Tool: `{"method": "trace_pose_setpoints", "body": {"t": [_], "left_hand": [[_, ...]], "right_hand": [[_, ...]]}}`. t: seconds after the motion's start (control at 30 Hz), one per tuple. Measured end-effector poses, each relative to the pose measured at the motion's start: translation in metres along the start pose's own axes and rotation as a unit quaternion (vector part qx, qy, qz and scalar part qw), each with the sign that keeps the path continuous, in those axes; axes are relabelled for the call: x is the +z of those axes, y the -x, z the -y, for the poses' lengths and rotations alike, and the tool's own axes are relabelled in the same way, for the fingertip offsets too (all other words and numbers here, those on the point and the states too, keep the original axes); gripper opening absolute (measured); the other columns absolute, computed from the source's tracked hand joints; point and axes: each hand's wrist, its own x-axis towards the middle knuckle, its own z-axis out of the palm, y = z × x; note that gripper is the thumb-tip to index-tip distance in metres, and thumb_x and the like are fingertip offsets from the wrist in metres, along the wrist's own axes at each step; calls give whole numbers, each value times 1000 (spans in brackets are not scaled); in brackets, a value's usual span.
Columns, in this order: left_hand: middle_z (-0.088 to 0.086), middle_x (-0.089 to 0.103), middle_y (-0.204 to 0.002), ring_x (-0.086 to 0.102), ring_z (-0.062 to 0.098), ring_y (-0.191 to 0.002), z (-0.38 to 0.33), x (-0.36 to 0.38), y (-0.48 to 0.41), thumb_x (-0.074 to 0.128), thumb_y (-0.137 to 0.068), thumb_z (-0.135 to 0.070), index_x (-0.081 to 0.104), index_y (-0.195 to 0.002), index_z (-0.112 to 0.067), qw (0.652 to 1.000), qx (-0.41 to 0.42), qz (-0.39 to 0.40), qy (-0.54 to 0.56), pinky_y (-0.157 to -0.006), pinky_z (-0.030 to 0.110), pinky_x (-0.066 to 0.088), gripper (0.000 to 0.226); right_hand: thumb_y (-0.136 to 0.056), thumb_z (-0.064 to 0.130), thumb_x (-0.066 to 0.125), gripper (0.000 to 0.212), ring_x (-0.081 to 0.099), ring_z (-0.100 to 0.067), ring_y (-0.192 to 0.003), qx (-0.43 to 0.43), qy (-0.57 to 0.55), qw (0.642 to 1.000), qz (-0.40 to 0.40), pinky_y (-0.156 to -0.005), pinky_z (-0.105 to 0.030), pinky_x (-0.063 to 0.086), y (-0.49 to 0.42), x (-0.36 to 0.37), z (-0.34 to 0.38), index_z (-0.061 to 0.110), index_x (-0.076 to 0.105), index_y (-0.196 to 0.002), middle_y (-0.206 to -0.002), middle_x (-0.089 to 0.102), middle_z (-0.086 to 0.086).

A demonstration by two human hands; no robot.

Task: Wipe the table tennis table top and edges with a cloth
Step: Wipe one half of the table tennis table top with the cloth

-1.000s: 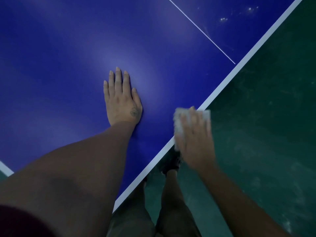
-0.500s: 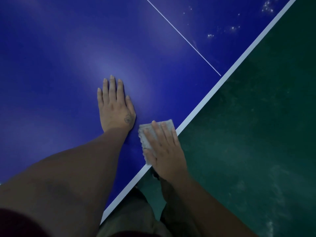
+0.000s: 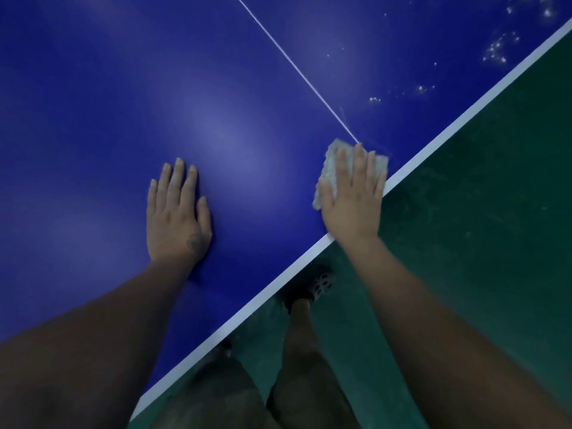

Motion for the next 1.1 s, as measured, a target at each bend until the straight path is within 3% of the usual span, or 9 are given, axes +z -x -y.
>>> {"method": "trace_pose_setpoints", "body": {"t": [0.2, 0.33, 0.47, 0.57, 0.83, 0.97, 1.1], "left_hand": [[13, 33, -175, 21, 31, -165, -46, 4, -16, 41, -111, -32, 40, -163, -5, 994, -107, -8, -7, -135, 54, 14, 59], [10, 28, -177, 17, 31, -166, -131, 29, -58, 44, -112, -40, 34, -167, -8, 990, -142, -13, 23, -136, 51, 10, 65], [8, 9, -182, 1, 33, -168, -176, 53, -72, 28, -113, -56, 19, -173, -15, 975, -218, 16, -39, -136, 55, 3, 73], [7, 6, -182, -1, 32, -168, -175, 57, -73, 26, -112, -57, 17, -173, -16, 972, -223, 21, -64, -136, 55, 3, 74], [8, 11, -182, 1, 32, -168, -178, 57, -75, 30, -111, -53, 21, -172, -14, 971, -230, 21, -63, -135, 57, 6, 73], [8, 11, -182, 2, 31, -168, -179, 57, -74, 31, -111, -51, 22, -172, -14, 971, -230, 15, -61, -135, 57, 8, 72], [8, 12, -181, 3, 32, -168, -179, 56, -75, 33, -111, -50, 23, -172, -13, 973, -225, 10, -56, -135, 57, 8, 71]], "right_hand": [[-112, 56, 28, 68, 1, -34, -166, -85, 0, 996, 20, -132, -59, 9, 42, 5, -10, 24, 17, -171, -179, 4, -11], [-112, 55, 31, 68, 6, -34, -165, -82, -5, 996, -19, -133, -58, 7, -33, -1, -37, 25, 18, -171, -179, 9, -11], [-111, 56, 25, 69, 1, -33, -166, -59, -18, 998, -24, -132, -58, 4, -123, -13, -60, 25, 10, -172, -180, 4, -9], [-112, 54, 24, 69, 0, -35, -166, -62, -12, 997, -32, -132, -60, 7, -138, -16, -63, 22, 11, -172, -180, 3, -11], [-112, 51, 36, 72, 4, -31, -166, -170, -8, 985, 2, -130, -64, 12, -51, -5, -50, 15, 16, -171, -179, 10, -7], [-113, 54, 27, 71, 4, -32, -166, -217, 2, 976, -11, -131, -61, 9, -122, -9, -29, 17, 13, -172, -180, 8, -7], [-110, 56, 24, 73, 5, -33, -166, -168, -16, 985, -28, -132, -61, 5, -223, -17, -1, 18, 15, -172, -179, 10, -7]]}}
